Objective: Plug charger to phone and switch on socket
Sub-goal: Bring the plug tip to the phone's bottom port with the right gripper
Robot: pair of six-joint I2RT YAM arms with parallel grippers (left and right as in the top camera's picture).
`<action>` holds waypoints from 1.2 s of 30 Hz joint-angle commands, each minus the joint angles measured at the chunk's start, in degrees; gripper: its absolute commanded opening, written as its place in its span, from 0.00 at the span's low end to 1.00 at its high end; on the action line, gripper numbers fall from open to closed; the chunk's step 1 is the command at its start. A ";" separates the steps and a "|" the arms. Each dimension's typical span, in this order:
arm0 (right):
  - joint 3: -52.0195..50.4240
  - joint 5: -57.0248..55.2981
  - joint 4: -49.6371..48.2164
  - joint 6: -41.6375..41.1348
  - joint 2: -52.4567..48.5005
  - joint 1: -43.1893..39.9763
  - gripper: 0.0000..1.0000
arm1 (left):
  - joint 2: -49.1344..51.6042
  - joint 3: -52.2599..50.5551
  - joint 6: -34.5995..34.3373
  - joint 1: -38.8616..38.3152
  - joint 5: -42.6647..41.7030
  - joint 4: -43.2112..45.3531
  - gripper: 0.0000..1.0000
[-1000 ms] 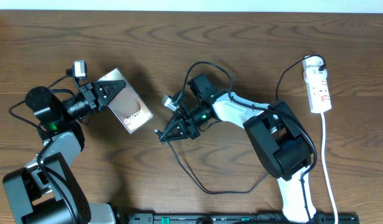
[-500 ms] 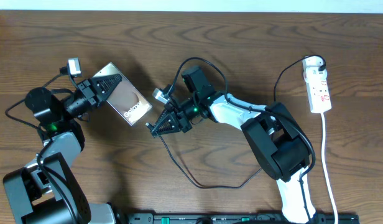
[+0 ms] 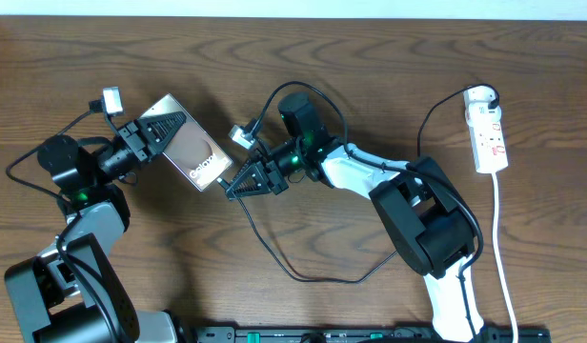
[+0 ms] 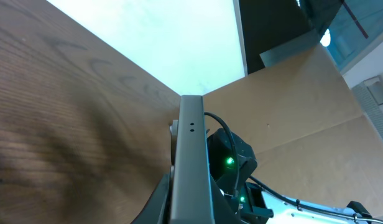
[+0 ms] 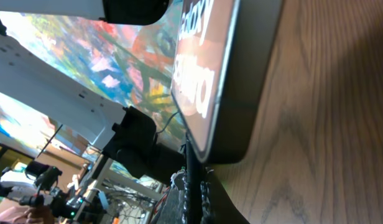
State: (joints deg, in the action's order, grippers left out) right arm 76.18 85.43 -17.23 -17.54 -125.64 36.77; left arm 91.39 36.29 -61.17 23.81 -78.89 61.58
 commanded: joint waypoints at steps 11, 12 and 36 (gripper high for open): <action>0.63 -0.90 -0.24 -1.11 -0.17 0.35 0.01 | -0.42 0.31 1.81 0.28 0.98 0.70 0.08; 0.63 -0.87 -0.33 -1.11 -0.17 0.35 0.01 | -0.42 0.31 1.81 0.28 1.29 0.70 0.07; 0.63 -1.09 -4.22 -3.72 -0.17 -1.07 0.01 | -0.42 0.31 0.46 0.28 1.64 0.68 0.07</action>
State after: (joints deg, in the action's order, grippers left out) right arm 76.18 83.99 -21.28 -20.67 -125.64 36.53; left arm 91.39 36.29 -60.01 23.86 -76.55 61.56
